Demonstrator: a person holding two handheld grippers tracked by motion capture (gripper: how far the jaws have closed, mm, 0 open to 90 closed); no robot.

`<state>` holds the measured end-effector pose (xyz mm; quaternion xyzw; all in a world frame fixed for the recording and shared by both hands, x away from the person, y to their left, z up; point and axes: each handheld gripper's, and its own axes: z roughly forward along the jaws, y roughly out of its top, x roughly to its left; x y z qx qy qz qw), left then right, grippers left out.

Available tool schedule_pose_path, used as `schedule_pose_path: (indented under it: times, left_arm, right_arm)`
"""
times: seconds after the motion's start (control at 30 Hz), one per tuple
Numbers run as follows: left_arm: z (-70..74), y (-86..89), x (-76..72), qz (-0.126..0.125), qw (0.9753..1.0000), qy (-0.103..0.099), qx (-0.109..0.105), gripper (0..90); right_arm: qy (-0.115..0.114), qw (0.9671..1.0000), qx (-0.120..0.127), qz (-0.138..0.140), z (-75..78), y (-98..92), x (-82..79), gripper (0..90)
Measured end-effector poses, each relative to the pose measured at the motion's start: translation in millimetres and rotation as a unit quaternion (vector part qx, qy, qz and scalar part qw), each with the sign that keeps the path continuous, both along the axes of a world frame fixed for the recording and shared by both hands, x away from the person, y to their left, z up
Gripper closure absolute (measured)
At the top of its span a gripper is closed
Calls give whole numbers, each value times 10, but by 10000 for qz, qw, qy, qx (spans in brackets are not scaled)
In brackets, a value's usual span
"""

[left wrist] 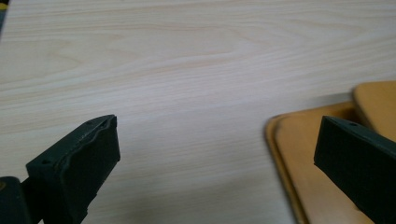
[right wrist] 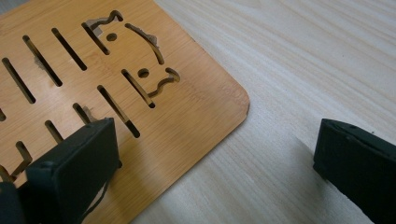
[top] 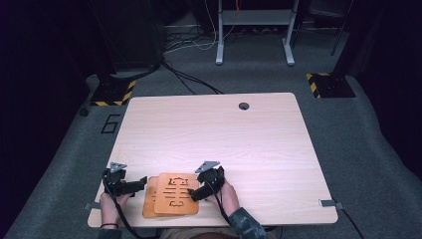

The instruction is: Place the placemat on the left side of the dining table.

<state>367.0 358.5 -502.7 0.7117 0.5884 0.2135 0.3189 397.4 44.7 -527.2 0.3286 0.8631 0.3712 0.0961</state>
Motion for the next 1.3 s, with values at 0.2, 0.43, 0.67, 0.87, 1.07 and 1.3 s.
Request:
schedule_pose_path:
  times: [0.2,0.43,0.67,0.87,1.07,1.3]
  left_arm:
    - [37,-187,-32,-280,9996,48,-83,4]
    - [77,-343,-54,-616,9978,182,-162,12]
    - [68,-542,-61,-1050,9935,372,-253,19]
    - [47,-667,-71,-1205,9909,493,-356,36]
    - [-29,-746,-40,-1229,9901,590,-340,56]
    - [-44,-784,-27,-1100,9920,568,-232,77]
  right_arm:
    - [-1,10000,2,4,0,-1,0,0]
    - [-1,10000,6,-13,-1,-2,1,0]
    - [-23,10000,9,-21,-2,-4,4,0]
    - [-21,10000,8,-19,-2,-4,4,0]
    - [-16,10000,-1,-23,-1,-4,6,0]
    - [-19,10000,7,-24,-2,-5,6,0]
